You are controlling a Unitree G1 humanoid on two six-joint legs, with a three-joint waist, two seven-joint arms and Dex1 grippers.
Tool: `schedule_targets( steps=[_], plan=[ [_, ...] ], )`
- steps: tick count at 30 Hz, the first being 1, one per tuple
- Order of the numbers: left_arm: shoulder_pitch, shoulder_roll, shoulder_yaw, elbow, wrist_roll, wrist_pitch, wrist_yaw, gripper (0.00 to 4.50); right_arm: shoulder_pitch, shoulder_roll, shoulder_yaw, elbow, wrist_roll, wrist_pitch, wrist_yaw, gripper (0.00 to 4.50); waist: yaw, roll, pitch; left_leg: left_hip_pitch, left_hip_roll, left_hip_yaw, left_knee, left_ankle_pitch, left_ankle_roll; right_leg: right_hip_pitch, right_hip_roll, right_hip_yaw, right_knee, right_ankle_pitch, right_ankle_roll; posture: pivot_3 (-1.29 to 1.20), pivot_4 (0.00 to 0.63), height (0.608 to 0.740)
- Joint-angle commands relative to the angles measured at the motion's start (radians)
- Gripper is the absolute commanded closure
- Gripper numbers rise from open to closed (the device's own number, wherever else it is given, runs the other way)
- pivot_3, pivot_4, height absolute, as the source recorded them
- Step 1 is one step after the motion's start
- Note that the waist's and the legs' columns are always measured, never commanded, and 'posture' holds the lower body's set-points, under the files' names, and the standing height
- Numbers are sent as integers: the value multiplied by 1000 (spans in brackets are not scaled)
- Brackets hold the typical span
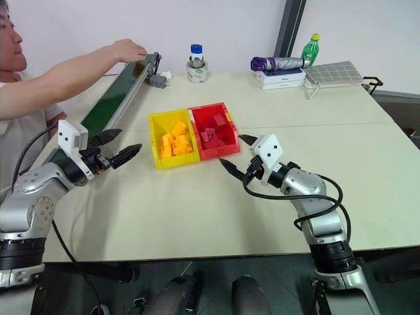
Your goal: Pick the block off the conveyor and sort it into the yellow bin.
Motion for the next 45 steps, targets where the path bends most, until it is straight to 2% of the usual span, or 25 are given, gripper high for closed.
schedule_targets(
  steps=[1,13,22,31,36,45],
  plan=[
    [-21,2,10,8,4,-36,-13,39,0,-1,-19,-29,3,-26,-4,0,0,0,0,0,0,0,0,0,0,0,0,0,0,0,0,0,150,740],
    [23,-11,36,16,19,-91,7,39,-12,-1,-13,-14,3,-32,2,0,-1,0,0,0,0,0,0,0,0,0,0,0,0,0,0,0,150,740],
    [138,-42,169,-50,-13,-163,69,39,-24,3,-4,8,3,-44,16,0,0,0,0,0,1,1,0,0,0,0,1,1,0,0,0,0,150,740],
    [234,-105,354,4,-9,-281,242,39,-47,19,8,39,4,-63,30,0,-1,0,0,0,3,2,0,0,0,-1,2,1,0,1,-1,0,150,740],
    [287,-112,365,31,1,-290,266,39,-49,23,8,39,5,-63,33,0,1,-1,0,0,3,3,0,0,0,0,3,2,0,1,-2,0,150,740],
    [258,-102,351,58,8,-307,290,39,-47,23,5,33,2,-59,35,0,1,-1,0,0,4,3,1,-1,-1,0,3,2,0,0,-5,0,150,740]
  ],
)
